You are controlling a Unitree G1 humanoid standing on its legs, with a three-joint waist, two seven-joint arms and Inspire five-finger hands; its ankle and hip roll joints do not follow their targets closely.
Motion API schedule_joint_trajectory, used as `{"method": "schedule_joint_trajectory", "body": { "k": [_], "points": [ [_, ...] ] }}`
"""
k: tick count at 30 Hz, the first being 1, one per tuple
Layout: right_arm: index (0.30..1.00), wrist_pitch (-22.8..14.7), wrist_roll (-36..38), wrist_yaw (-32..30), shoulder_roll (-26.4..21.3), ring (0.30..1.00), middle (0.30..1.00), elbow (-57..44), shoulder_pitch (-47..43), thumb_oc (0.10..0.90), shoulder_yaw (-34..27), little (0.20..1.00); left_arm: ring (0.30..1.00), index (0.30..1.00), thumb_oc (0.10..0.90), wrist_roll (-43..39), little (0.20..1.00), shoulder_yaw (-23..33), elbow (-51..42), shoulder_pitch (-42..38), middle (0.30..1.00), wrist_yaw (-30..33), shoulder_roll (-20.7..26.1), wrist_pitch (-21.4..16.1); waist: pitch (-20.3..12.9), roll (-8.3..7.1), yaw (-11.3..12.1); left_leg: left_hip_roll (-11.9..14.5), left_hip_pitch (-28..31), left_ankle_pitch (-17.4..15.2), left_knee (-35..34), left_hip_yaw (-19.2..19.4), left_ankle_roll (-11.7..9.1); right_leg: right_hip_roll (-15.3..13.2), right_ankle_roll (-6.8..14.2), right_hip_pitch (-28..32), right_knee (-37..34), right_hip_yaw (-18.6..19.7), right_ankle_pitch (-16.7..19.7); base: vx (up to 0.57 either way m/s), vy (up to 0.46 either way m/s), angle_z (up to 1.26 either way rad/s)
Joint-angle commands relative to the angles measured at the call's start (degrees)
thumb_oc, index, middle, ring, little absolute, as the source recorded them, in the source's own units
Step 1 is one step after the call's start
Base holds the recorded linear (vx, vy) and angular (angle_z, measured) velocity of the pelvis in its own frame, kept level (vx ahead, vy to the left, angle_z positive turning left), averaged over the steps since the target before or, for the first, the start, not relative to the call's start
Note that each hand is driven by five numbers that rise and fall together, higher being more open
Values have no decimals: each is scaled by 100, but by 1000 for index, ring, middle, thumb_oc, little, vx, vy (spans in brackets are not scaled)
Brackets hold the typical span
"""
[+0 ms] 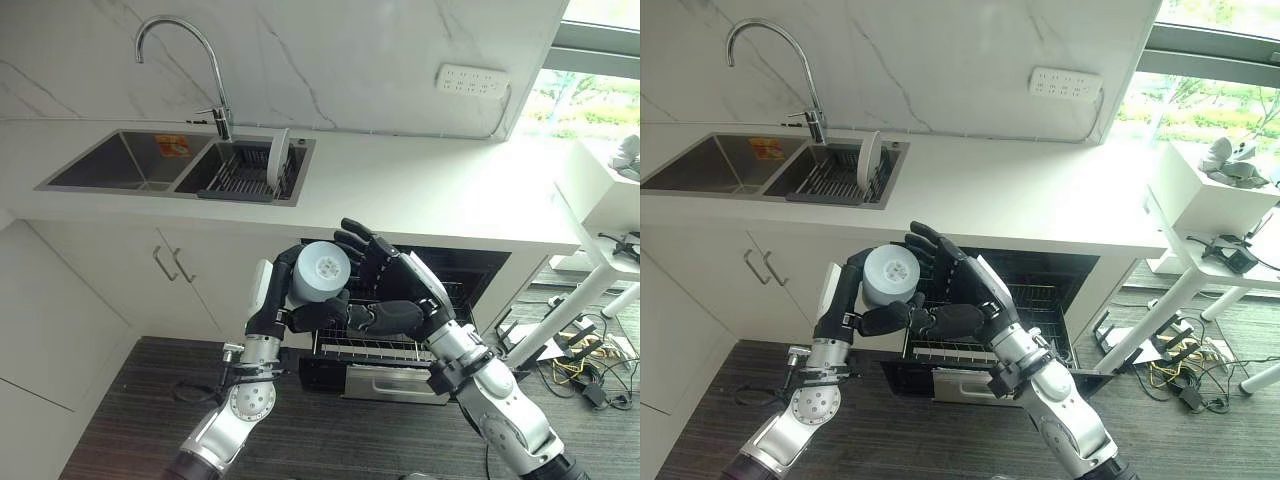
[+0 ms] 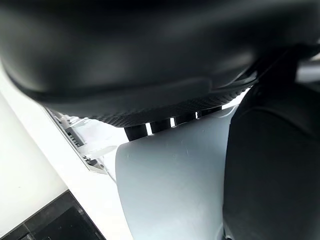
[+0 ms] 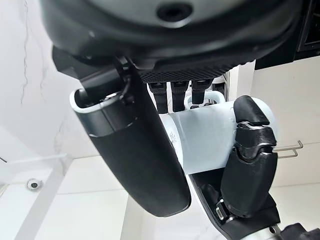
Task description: Place the dishes in the dishwasher.
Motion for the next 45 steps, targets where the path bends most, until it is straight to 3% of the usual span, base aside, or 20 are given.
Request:
{"method": "schedule_joint_trajectory", "body": {
  "k": [1, 11, 21, 26, 32, 45],
  "points": [
    [900, -343, -198, -92, 146, 900, 900, -78, -708, 800, 95, 900, 300, 300, 400, 236, 300, -123, -916, -698, 300, 185, 49, -559, -16, 59, -5, 241, 262, -1089, 357, 351, -22, 60, 477, 540, -459, 181, -571, 34, -3, -1],
    [900, -268, -476, -301, 166, 900, 900, 136, -932, 800, 243, 900, 300, 300, 400, 681, 300, -347, -765, -917, 300, 365, 144, -411, -6, 56, -27, 240, 314, -1090, 357, 379, 2, 95, 480, 559, -459, 272, -565, 2, -1, -1],
    [900, -48, -786, -97, 52, 900, 900, 277, -1233, 800, 328, 900, 300, 300, 400, 707, 300, -454, -682, -1009, 300, 210, 215, -431, -18, 41, 28, 236, 319, -1079, 357, 350, 2, 105, 479, 583, -459, 272, -562, 0, 0, 0],
    [900, 343, -906, 230, -9, 900, 900, 328, -1462, 800, 396, 900, 300, 300, 400, 753, 300, -542, -585, -1125, 300, 50, 227, -445, -11, 27, 47, 235, 308, -1068, 357, 337, -2, 102, 484, 580, -459, 263, -542, 0, 0, 0],
    [900, 457, -1043, 503, -155, 900, 900, 363, -1536, 800, 456, 900, 300, 300, 400, 803, 300, -614, -503, -1251, 300, -226, 329, -524, -3, 15, 43, 241, 302, -1055, 357, 345, -3, 92, 499, 573, -459, 260, -521, 0, 0, 0],
    [900, 970, -1693, 486, -409, 900, 900, 577, -1722, 800, 507, 900, 300, 300, 400, 1215, 300, -641, -456, -1423, 300, -233, 483, -361, 18, -1, 18, 229, 306, -1041, 357, 346, -1, 108, 521, 554, -459, 321, -490, 0, 0, 0]
  ]
}}
